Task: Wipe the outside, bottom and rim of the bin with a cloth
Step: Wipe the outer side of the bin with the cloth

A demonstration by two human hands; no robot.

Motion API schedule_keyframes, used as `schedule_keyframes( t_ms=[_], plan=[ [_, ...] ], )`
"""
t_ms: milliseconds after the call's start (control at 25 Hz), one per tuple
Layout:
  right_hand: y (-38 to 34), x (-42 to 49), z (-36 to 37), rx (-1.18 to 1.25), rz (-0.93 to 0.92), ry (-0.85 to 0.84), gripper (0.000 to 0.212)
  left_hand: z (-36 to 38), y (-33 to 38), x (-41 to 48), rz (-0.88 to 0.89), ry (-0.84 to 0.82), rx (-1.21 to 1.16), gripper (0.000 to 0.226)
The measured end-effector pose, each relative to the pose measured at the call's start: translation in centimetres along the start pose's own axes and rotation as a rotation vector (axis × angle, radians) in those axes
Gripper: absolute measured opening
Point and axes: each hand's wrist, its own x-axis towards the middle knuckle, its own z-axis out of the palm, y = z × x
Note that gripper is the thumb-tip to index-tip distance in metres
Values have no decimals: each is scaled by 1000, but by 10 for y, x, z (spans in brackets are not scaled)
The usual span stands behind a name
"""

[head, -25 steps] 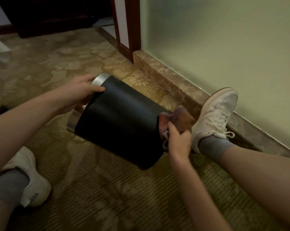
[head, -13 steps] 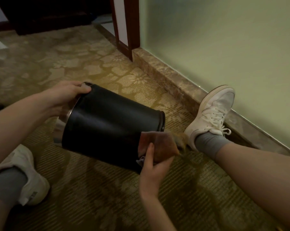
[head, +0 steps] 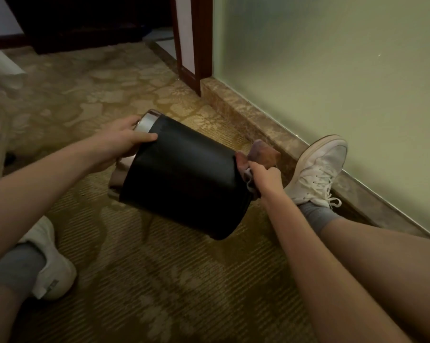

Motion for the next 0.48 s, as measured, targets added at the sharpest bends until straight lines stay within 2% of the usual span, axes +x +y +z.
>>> schedule_keyframes(
  t_ms=[80,240,360,480],
  plan=[
    [-2,2,-2,25,-2,16,19,8,1,2,-15,38,-74,29],
    [58,-75,19,318,-220,290,39,13,11,8,-95,65,-70,26],
    [101,-123,30,396,-197,247,43,15,16,8,-91,46,-55,21],
    [102,-114,31,332,-209,255,32,12,13,8,-91,55,-27,28]
  ],
)
